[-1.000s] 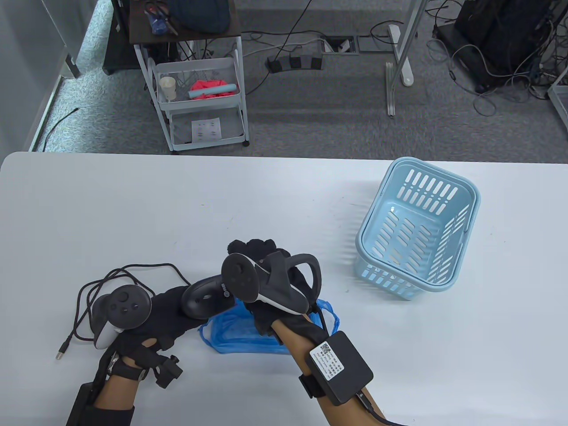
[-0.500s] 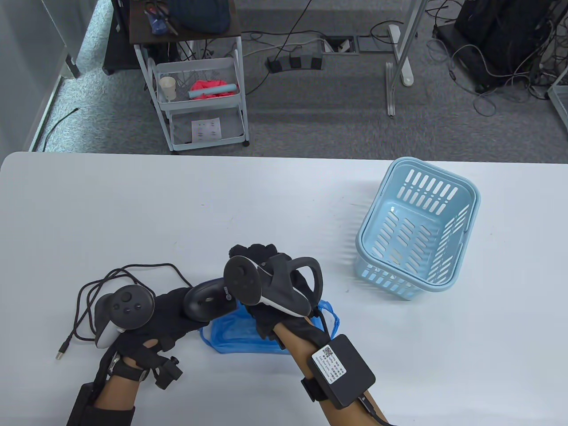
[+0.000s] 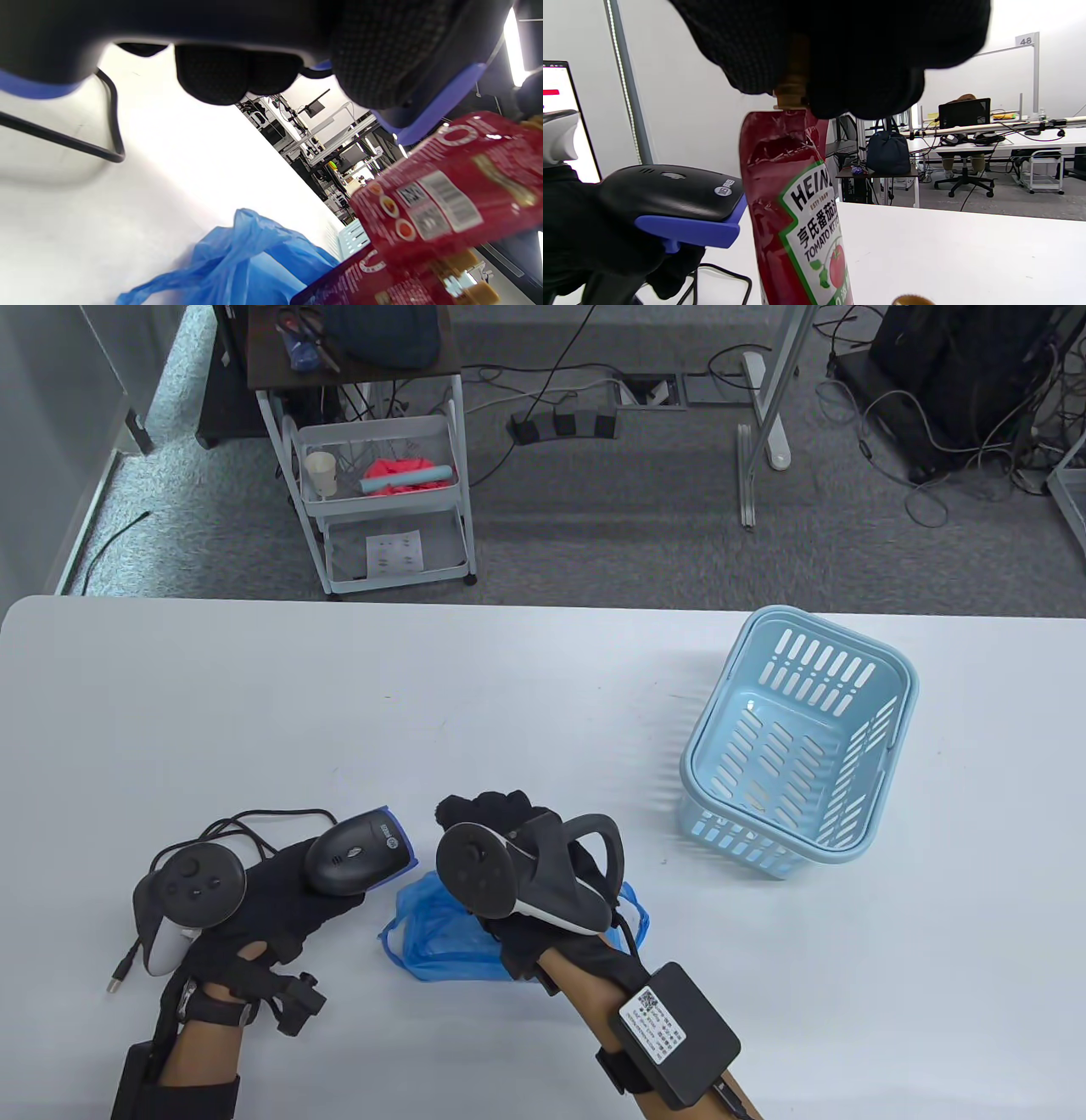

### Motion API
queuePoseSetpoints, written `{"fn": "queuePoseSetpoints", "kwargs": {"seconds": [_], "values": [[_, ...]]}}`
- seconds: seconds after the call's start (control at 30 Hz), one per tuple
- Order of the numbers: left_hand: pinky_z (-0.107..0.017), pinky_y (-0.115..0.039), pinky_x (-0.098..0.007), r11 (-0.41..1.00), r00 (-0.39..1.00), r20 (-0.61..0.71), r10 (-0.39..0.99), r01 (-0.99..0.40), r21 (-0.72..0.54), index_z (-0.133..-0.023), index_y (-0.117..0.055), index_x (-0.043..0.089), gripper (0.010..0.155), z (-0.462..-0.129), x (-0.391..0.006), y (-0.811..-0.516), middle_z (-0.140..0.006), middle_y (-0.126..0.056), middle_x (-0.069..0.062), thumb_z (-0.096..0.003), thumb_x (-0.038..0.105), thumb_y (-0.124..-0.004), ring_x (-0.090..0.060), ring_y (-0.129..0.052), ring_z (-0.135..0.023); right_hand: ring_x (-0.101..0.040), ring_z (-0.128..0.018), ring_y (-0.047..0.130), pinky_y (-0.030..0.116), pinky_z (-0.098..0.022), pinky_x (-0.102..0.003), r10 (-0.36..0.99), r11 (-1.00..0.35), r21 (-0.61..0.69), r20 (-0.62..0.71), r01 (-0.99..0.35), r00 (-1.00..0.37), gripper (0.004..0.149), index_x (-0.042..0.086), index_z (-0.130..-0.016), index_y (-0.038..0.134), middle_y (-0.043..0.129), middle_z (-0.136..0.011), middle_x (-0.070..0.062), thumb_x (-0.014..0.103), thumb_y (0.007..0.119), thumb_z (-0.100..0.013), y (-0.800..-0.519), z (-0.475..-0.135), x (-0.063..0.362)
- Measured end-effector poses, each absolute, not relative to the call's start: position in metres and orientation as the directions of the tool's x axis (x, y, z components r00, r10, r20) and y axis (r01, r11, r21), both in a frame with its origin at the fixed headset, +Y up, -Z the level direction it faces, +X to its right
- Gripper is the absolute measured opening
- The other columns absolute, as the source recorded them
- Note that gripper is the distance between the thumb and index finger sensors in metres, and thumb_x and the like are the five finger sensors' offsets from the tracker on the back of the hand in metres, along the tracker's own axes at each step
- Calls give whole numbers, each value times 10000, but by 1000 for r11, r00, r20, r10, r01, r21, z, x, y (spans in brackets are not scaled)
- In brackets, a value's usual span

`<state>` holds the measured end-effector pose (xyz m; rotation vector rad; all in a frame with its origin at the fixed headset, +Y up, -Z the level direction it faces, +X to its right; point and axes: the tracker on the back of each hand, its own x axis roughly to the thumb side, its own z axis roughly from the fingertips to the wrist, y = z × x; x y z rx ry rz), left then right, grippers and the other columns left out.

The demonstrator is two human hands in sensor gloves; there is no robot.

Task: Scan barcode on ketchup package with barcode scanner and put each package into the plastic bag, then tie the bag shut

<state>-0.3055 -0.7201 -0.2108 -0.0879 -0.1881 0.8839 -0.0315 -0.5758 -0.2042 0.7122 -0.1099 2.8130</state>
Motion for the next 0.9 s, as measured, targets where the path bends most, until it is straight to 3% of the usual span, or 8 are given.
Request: {"fn": "queuePoseSetpoints", "kwargs": {"seconds": [0.4, 0.9], "values": [[-631, -762, -535, 631, 623, 106, 775, -761, -150, -892, -830, 256, 517, -211, -308, -721, -858, -892, 40, -434, 489, -890, -282, -986, -680, -370, -649, 894, 794, -421, -436, 145, -989, 95, 541, -111, -828, 442, 97, -906, 782, 886, -801, -177, 235, 843, -490, -601, -199, -49], [-631, -761, -536, 637, 631, 91, 770, -755, -157, -892, -831, 255, 517, -211, -308, -721, -858, -892, 39, -434, 487, -891, -283, -985, -681, -362, -668, 894, 792, -436, -435, -15, -994, 78, 568, 71, -823, 445, 115, -886, 800, 904, -802, -148, 242, 876, -467, -628, -204, -71]]}}
